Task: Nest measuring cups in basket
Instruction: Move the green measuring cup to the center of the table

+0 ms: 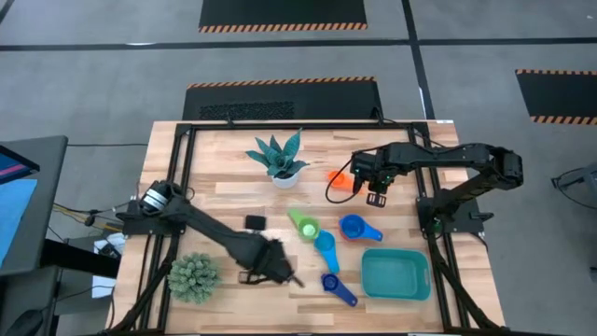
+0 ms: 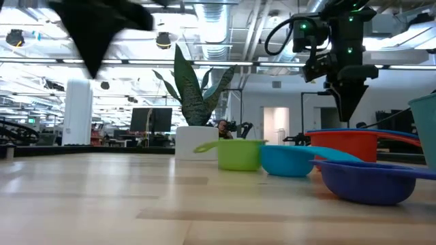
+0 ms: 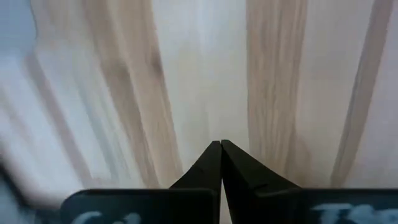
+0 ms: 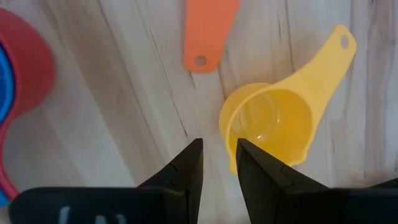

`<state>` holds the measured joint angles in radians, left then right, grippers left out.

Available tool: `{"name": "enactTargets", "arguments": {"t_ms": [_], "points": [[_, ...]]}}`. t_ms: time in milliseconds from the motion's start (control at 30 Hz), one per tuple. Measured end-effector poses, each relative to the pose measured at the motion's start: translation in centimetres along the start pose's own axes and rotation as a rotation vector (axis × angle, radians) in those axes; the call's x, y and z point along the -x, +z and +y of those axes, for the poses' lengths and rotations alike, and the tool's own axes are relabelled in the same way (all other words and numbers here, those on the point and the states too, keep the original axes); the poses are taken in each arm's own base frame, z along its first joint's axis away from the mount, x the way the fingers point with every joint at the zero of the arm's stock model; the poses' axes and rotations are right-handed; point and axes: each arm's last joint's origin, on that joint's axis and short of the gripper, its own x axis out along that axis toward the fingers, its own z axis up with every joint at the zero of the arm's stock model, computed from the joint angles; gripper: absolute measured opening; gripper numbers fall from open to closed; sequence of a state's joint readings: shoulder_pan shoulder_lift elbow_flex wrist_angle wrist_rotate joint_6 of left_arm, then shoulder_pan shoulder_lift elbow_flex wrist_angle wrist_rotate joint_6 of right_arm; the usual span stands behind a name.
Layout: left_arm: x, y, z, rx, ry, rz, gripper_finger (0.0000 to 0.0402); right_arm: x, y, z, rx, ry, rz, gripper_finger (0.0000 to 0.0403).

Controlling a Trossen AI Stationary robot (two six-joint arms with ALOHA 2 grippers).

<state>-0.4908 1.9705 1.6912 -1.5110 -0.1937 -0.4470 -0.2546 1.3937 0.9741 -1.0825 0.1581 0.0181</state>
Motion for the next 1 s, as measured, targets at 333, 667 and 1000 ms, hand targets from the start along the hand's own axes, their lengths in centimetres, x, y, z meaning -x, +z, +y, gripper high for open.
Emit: {"name": "enactTargets", "arguments": {"t_ms": [333,667,1000], "points": [[1.8,-8.9,-2.1,0.252,0.17,-0.151,0.0,0.0,-0.4,0.0,-0.001,-0.001,0.042,0.0119],[-3.4,-14.2,3.1,0.486,0.136,-0.378,0.0,0.0,-0.4,0.0,-0.002,0.0,0.044,0.0119],[-9.1,-13.3,8.1,0.463,0.067,-0.694,0.0,0.0,-0.5,0.0,-0.002,0.001,0.055,0.0119]]}}
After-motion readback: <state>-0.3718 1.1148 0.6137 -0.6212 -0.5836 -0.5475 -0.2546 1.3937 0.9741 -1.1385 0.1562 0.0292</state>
